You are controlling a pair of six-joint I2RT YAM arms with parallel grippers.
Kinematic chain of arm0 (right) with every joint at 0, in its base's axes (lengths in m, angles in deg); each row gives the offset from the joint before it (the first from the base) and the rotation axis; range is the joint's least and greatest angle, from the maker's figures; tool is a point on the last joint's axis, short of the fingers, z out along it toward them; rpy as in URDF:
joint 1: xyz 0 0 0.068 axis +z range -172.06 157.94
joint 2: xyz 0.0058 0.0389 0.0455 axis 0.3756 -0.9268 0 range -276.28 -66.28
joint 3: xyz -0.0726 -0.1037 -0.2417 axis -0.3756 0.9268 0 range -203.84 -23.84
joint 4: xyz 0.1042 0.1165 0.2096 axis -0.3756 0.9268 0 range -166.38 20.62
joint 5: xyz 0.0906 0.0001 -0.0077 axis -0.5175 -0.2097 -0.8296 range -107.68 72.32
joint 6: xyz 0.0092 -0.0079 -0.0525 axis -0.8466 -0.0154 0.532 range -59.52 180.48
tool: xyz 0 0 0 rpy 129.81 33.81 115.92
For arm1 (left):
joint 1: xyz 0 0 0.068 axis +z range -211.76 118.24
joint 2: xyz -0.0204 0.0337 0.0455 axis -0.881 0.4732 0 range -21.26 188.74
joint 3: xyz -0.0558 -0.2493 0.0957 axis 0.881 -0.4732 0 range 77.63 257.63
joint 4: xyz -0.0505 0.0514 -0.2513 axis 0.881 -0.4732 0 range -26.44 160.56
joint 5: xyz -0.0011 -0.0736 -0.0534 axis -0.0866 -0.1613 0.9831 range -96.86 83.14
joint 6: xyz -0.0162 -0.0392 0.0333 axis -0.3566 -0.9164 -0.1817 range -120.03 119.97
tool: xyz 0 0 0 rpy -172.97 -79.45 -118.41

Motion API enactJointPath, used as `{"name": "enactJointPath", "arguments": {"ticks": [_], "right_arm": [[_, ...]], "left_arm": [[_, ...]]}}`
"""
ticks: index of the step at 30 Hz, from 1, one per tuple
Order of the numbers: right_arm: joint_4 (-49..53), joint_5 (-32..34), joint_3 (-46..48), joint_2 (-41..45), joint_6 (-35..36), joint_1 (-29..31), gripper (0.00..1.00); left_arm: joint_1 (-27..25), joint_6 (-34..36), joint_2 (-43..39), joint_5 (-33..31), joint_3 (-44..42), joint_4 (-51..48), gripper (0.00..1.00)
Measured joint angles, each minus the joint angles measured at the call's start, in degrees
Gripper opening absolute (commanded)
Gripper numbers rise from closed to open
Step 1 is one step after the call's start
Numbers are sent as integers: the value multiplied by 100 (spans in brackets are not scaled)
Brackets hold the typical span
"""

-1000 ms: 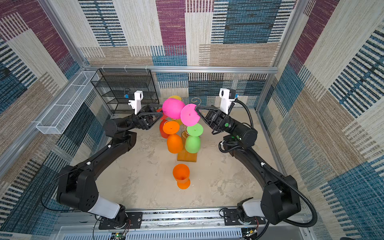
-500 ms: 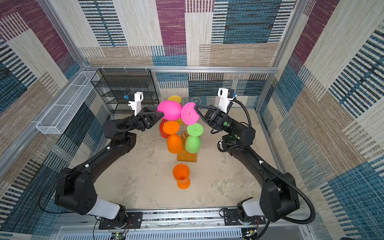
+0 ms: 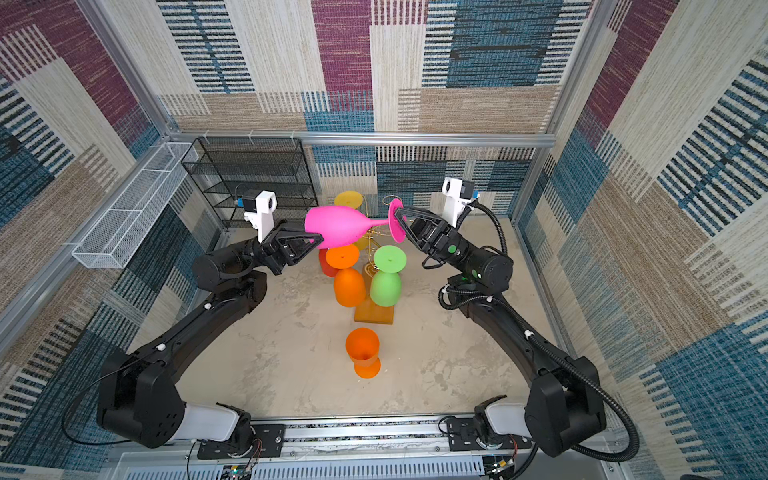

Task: Take the wine glass off the wine glass rack
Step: 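Grasp the magenta glass bowl with the left gripper while right holds the foot, then carry the magenta glass toward the robot with left gripper while right gripper releases and withdraws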

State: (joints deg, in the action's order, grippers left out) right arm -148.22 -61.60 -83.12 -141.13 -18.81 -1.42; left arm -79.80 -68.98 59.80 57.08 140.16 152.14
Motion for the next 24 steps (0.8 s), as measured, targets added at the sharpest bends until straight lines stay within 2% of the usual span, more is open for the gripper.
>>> {"name": "enactJointPath", "arguments": {"ticks": [3,7,10,18,24], "right_arm": [[420,-90,0,177,332,-31,65],[1172,-59,-11,444,968,-142,70],[1864,105,-11,719,1530,-236,77],[4111,1338,-212,1637,3353,-426,84],[5576,2651,-293,2199,4194,-647,85]], "left_arm": [[2,37,-129,15,-72,-52,5],[2,63,-273,42,-105,-101,0],[2,114,-361,46,-142,-136,0],[-24,164,-442,90,-122,-221,0],[-109,389,-356,107,-24,-562,0]]}}
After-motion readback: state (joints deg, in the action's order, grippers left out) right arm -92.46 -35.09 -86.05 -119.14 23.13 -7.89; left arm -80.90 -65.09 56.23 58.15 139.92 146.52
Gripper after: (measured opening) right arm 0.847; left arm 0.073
